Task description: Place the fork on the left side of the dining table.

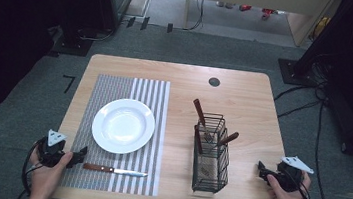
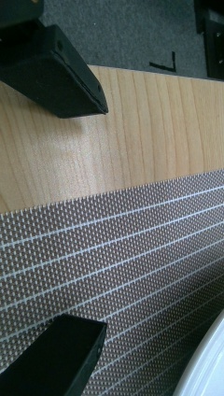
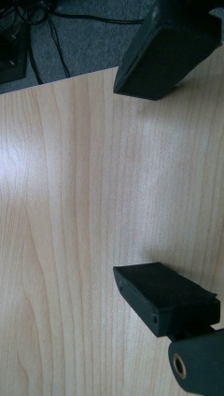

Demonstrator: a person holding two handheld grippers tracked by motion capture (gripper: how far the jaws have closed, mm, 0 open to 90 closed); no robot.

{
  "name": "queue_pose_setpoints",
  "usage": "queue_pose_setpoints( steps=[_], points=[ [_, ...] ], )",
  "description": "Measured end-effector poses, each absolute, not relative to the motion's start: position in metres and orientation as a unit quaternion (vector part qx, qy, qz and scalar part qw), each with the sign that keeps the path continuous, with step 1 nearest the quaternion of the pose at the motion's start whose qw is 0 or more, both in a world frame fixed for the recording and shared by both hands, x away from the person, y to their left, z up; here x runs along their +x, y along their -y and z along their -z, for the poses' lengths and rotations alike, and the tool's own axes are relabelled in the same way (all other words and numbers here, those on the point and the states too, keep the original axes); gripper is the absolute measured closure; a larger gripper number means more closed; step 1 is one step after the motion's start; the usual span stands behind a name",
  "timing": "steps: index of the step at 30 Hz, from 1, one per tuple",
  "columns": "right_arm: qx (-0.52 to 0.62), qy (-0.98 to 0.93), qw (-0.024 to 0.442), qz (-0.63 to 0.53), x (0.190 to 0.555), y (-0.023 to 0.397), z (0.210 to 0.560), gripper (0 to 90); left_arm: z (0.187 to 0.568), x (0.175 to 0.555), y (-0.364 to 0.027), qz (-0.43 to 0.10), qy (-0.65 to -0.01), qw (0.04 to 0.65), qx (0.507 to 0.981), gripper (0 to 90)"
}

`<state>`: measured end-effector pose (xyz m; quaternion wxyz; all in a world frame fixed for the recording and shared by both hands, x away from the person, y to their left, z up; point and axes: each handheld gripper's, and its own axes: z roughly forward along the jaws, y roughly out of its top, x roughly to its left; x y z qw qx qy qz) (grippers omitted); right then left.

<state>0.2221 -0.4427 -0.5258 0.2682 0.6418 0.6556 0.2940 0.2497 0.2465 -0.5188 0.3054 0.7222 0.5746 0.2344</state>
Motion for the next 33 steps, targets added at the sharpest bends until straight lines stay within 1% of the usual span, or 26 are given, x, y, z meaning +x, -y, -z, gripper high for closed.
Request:
queue_pose_setpoints(
  steps=[7, 12, 16, 22, 25, 28, 33],
  points=[
    [0.642, -0.656, 0.268, -0.294, 0.222, 0.443, 0.526, 10.7, 0.516, 0.248, -0.250, -0.215, -0.575, 0.324, 0.720, 0.0],
    [0.642, -0.656, 0.268, -0.294, 0.222, 0.443, 0.526, 10.7, 0.506, 0.246, -0.251, -0.228, -0.581, 0.339, 0.704, 0.0],
    [0.642, -0.656, 0.268, -0.294, 0.222, 0.443, 0.526, 10.6, 0.490, 0.243, -0.248, -0.234, -0.583, 0.370, 0.684, 0.0],
    [0.642, -0.656, 0.268, -0.294, 0.222, 0.443, 0.526, 10.6, 0.471, 0.241, -0.226, -0.251, -0.555, 0.384, 0.693, 0.0],
    [0.642, -0.656, 0.268, -0.294, 0.222, 0.443, 0.526, 10.6, 0.460, 0.243, -0.210, -0.230, -0.538, 0.414, 0.697, 0.0],
    [0.642, -0.656, 0.268, -0.294, 0.222, 0.443, 0.526, 10.6, 0.451, 0.244, -0.191, -0.233, -0.516, 0.419, 0.710, 0.0],
    [0.642, -0.656, 0.268, -0.294, 0.222, 0.443, 0.526, 10.6, 0.437, 0.251, -0.161, -0.215, -0.488, 0.448, 0.717, 0.0]
  ],
)
